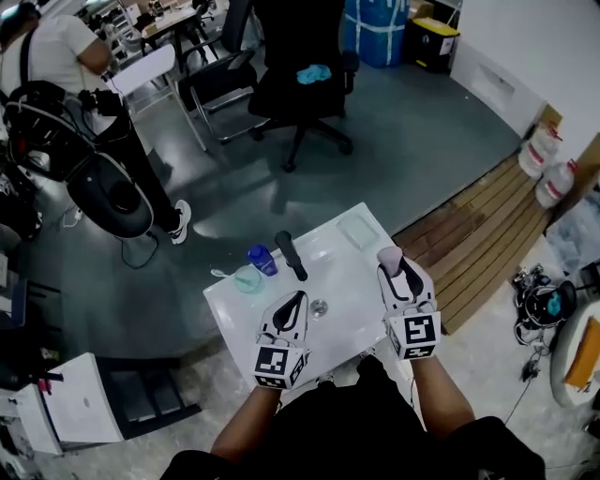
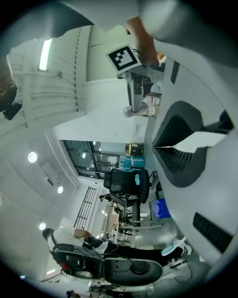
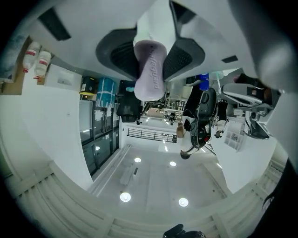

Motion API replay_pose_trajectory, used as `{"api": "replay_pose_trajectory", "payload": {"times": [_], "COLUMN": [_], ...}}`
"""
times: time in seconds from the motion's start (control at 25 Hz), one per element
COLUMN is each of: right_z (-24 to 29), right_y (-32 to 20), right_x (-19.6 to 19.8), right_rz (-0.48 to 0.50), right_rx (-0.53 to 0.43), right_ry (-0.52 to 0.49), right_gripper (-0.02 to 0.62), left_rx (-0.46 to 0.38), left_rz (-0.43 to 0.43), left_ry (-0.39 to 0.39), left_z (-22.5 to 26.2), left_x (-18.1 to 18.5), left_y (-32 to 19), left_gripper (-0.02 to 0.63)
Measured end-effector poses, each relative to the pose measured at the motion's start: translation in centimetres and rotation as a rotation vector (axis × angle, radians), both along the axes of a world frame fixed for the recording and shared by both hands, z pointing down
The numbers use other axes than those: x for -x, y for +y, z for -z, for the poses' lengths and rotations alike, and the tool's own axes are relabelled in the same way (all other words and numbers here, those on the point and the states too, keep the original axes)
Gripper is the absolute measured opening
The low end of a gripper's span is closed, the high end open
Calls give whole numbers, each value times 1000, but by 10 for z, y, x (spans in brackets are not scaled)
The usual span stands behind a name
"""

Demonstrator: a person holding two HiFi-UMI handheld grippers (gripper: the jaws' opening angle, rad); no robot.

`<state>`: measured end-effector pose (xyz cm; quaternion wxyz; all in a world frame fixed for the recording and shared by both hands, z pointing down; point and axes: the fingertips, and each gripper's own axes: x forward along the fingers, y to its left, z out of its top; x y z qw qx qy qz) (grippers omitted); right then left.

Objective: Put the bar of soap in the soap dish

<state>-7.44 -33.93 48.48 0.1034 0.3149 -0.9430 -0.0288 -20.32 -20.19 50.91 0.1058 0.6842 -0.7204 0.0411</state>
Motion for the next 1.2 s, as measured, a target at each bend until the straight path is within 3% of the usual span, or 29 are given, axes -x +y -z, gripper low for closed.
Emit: {"api": "replay_pose_trajectory", "payload": {"times": [0.56,1.2], "right_z": [-75,-207], "right_y": [-82,-135], "right_x": [65,113], "right_rz": [182,212], "right_rx": [146,388], "right_ry": [169,458], "right_gripper": [183,183], "left_rx": [48,150], "left_rz": [187,337], "left_ry": [31,83], "left_z": [-12,-65], "left_x": [19,34], "left_y": [-27,-12], "left_gripper": [23,23]}}
